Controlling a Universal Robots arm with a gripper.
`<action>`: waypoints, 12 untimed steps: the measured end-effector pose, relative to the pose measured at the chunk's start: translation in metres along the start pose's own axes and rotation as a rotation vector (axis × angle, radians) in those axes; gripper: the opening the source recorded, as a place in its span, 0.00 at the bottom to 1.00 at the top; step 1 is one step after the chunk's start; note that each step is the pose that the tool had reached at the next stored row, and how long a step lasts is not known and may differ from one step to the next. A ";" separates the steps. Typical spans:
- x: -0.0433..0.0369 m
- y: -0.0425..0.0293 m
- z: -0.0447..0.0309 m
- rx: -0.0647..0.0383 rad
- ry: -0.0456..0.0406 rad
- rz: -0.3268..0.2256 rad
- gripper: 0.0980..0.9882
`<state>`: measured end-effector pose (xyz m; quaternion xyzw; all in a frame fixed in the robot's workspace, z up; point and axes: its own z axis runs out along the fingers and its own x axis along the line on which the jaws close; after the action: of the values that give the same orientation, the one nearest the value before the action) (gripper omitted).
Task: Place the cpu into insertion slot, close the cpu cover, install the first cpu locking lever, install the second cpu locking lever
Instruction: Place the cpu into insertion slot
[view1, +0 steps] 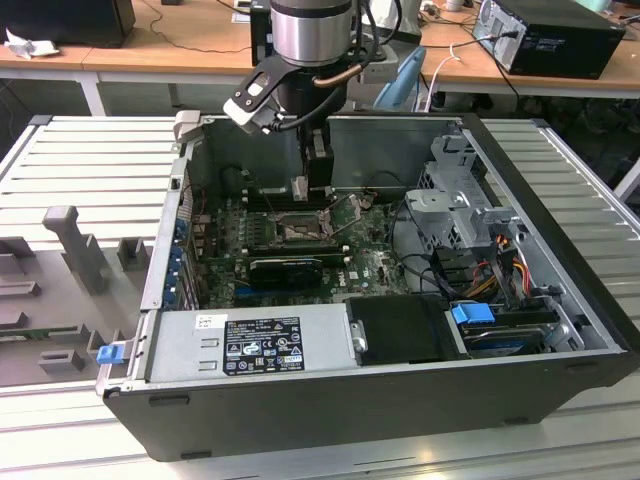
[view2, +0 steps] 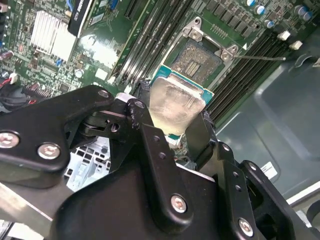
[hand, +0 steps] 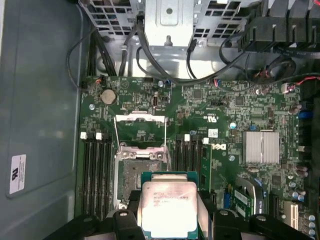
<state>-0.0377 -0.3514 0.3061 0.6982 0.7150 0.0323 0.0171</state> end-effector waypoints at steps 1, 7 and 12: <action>0.0000 -0.0001 0.0009 0.003 0.0000 0.000 0.48; -0.0001 -0.0010 0.0063 0.008 -0.0021 0.032 0.48; -0.0001 -0.0011 0.0078 0.007 -0.0034 0.056 0.48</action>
<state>-0.0382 -0.3514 0.2982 0.7182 0.6950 0.0290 0.0149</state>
